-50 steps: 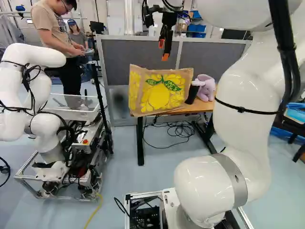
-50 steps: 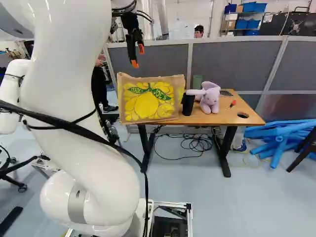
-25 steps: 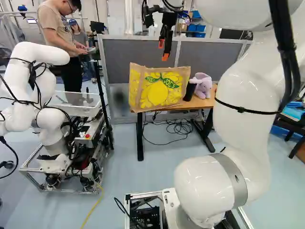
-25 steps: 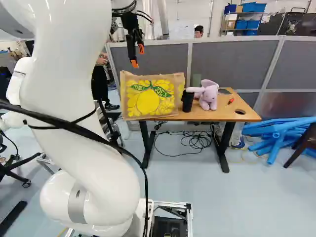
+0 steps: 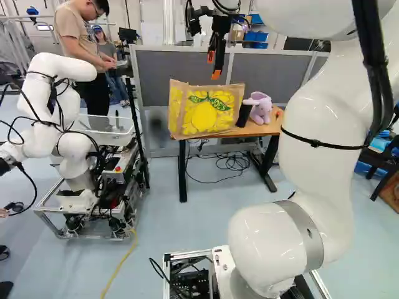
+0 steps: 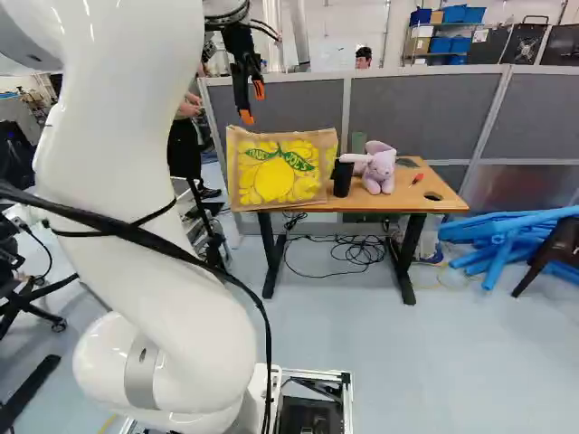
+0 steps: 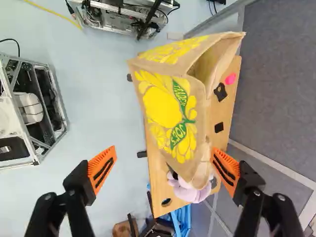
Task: Pick up the bag on the ground and place it on the table
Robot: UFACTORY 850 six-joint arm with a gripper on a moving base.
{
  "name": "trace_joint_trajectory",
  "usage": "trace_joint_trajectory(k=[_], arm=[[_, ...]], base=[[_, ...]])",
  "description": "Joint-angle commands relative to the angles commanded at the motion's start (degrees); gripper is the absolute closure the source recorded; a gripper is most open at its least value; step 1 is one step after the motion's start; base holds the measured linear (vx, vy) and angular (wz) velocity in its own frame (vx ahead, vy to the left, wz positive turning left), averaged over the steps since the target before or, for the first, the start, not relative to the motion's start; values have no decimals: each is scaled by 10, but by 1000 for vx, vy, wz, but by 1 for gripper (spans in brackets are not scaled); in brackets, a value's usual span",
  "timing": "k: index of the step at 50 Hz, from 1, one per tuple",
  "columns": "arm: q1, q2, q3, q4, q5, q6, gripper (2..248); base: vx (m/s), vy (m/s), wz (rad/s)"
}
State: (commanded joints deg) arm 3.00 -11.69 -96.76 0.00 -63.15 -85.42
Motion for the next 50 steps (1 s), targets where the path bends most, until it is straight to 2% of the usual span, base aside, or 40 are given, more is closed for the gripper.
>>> trace_joint_trajectory(k=[40, 50], arm=[[0, 5, 6, 0, 0, 0, 3], [0, 9, 11, 0, 0, 0, 3]], base=[[-153, -5, -2], [-33, -2, 1]])
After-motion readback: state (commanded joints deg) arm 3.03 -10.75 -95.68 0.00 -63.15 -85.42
